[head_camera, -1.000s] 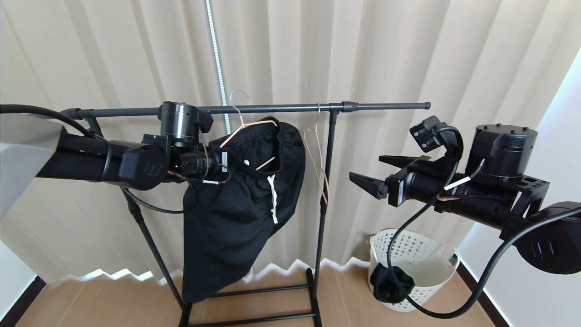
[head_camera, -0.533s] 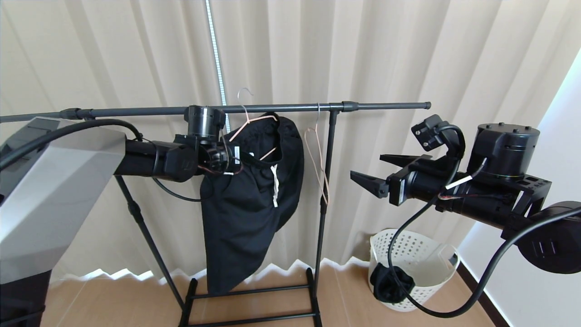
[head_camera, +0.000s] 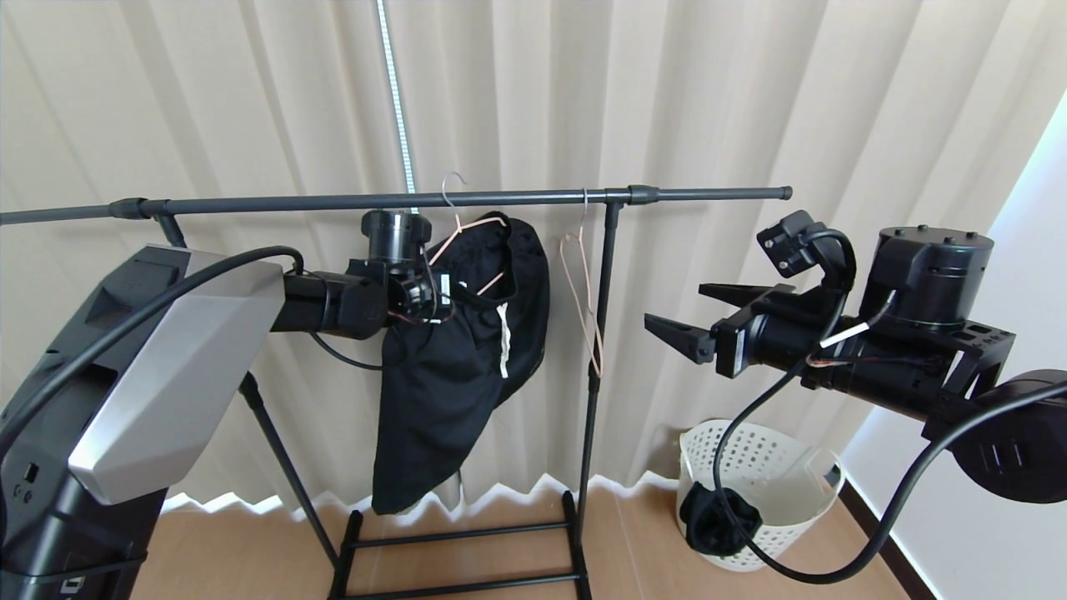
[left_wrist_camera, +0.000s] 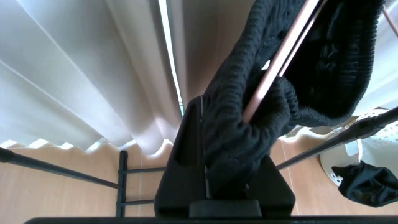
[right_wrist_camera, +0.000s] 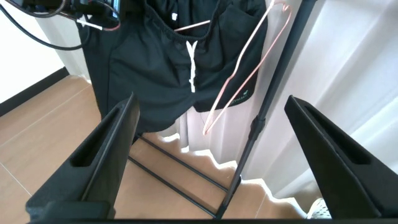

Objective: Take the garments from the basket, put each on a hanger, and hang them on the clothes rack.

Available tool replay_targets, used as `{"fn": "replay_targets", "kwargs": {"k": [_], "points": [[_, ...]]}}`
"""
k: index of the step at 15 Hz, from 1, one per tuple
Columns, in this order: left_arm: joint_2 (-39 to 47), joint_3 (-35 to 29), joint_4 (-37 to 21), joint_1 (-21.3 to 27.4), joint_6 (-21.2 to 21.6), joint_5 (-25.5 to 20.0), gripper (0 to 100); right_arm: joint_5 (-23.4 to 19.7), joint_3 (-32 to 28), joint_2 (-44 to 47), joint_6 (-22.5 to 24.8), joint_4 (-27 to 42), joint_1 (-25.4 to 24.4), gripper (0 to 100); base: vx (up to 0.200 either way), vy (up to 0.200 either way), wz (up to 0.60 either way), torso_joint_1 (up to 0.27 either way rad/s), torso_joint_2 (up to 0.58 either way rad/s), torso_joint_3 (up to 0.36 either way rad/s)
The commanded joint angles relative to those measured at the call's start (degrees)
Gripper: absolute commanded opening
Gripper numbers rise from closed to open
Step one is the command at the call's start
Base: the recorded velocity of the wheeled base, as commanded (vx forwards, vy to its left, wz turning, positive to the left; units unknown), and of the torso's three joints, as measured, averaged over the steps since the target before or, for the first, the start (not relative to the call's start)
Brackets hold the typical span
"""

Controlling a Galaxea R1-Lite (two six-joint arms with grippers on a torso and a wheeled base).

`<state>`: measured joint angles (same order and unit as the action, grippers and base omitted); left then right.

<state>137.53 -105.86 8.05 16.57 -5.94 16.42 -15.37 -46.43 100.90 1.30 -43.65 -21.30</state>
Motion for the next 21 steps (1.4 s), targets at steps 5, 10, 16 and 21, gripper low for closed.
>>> {"fn": "replay_targets", "kwargs": {"k": [5,10,16,21], "points": [[0.89,-0.22,0.13,-0.04,-0.92,0.01,0,-0.10,0.20,0.26,0.01,-0.03,-0.06,100,0.000,0.000,0.00,0.000,0.00,0.000],[0.72,0.31,-0.05,-0.04,-1.53,0.01,100,-0.10,0.29,0.35,0.01,-0.03,-0.15,100,0.000,0.000,0.00,0.000,0.00,0.000],[-5.70,6.63,-0.05,0.13,-1.27,0.01,100,-0.01,0.29,0.35,0.10,-0.03,-0.06,100,0.000,0.000,0.00,0.000,0.00,0.000],[-16.16,21.22,0.04,0.13,2.51,-0.07,100,-0.01,0.29,0.17,0.10,-0.03,-0.06,100,0.000,0.000,0.00,0.000,0.00,0.000]]}}
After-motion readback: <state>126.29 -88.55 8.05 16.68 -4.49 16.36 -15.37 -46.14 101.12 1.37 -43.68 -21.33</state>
